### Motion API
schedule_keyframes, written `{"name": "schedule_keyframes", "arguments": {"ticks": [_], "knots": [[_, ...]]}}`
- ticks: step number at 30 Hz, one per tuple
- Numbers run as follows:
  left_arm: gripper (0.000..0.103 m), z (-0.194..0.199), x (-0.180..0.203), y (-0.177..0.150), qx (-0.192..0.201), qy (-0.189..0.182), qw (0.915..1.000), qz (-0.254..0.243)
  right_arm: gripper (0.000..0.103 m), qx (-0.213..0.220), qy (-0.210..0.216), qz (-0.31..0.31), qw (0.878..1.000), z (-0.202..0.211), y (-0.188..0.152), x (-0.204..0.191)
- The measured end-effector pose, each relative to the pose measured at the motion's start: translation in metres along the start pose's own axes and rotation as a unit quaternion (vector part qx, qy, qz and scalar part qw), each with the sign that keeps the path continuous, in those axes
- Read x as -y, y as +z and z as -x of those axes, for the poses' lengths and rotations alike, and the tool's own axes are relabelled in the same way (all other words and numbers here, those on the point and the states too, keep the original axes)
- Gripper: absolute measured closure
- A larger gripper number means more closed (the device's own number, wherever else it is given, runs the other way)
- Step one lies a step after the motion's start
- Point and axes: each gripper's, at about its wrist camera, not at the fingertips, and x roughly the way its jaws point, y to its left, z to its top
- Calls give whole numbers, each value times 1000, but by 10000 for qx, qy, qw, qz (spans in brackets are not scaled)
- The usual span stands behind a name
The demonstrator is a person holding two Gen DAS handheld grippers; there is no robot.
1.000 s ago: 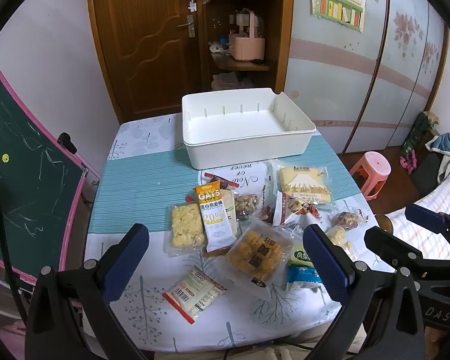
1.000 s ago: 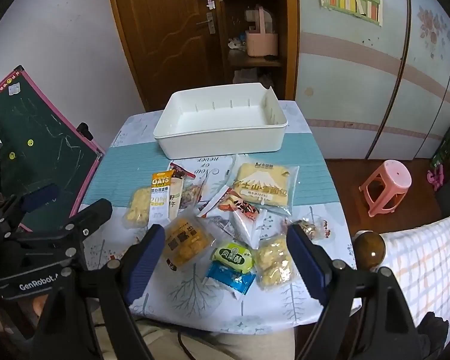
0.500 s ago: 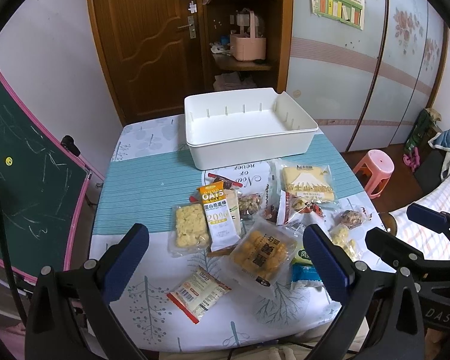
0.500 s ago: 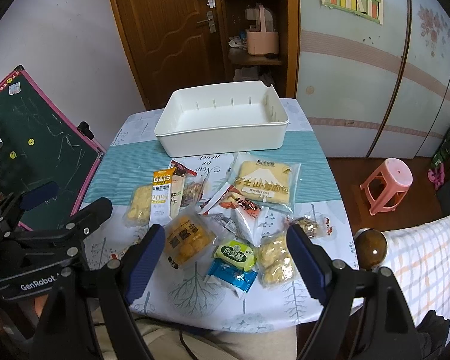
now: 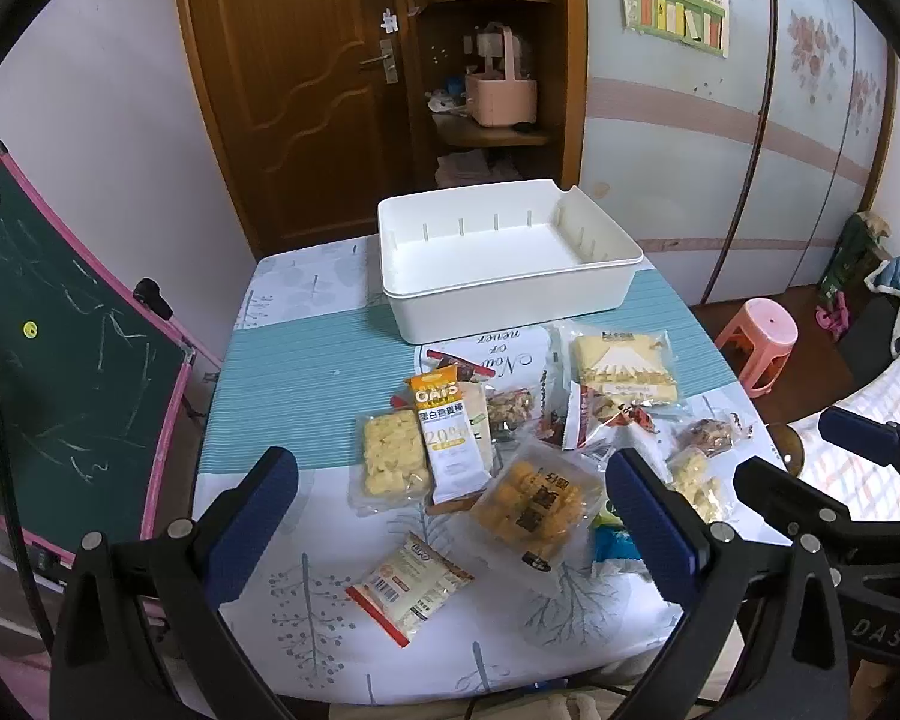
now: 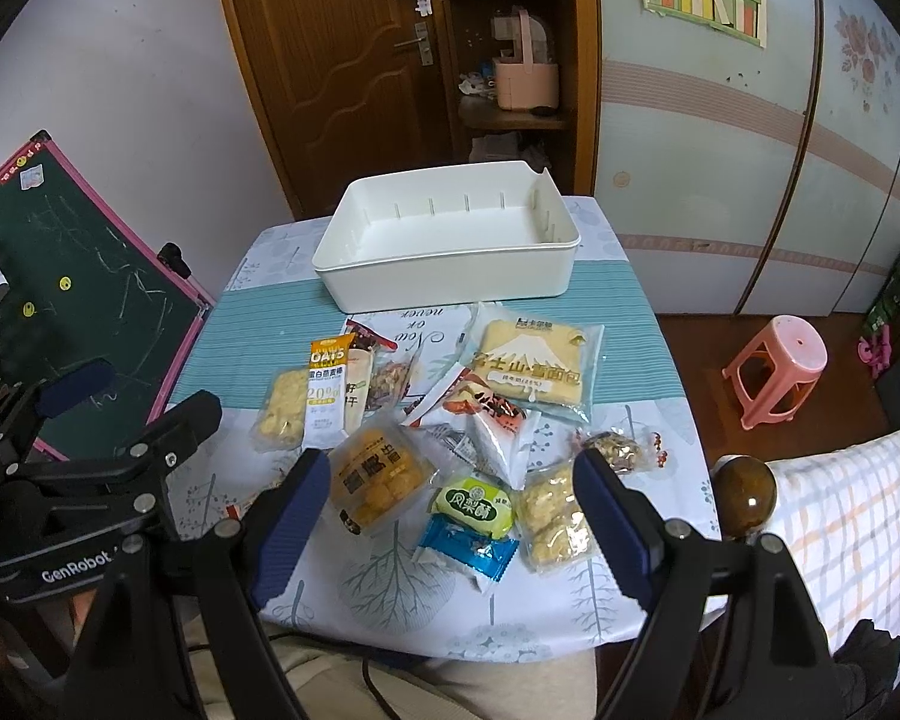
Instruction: Organize snacks
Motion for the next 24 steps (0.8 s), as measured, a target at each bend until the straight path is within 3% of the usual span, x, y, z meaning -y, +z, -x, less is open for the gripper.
{"name": "schedule_keyframes", "arguments": {"ticks": [24], "knots": [[1,3,-2,0,6,-9,10000,0,19,-18,41,-5,10000,-1,-4,-5]]}}
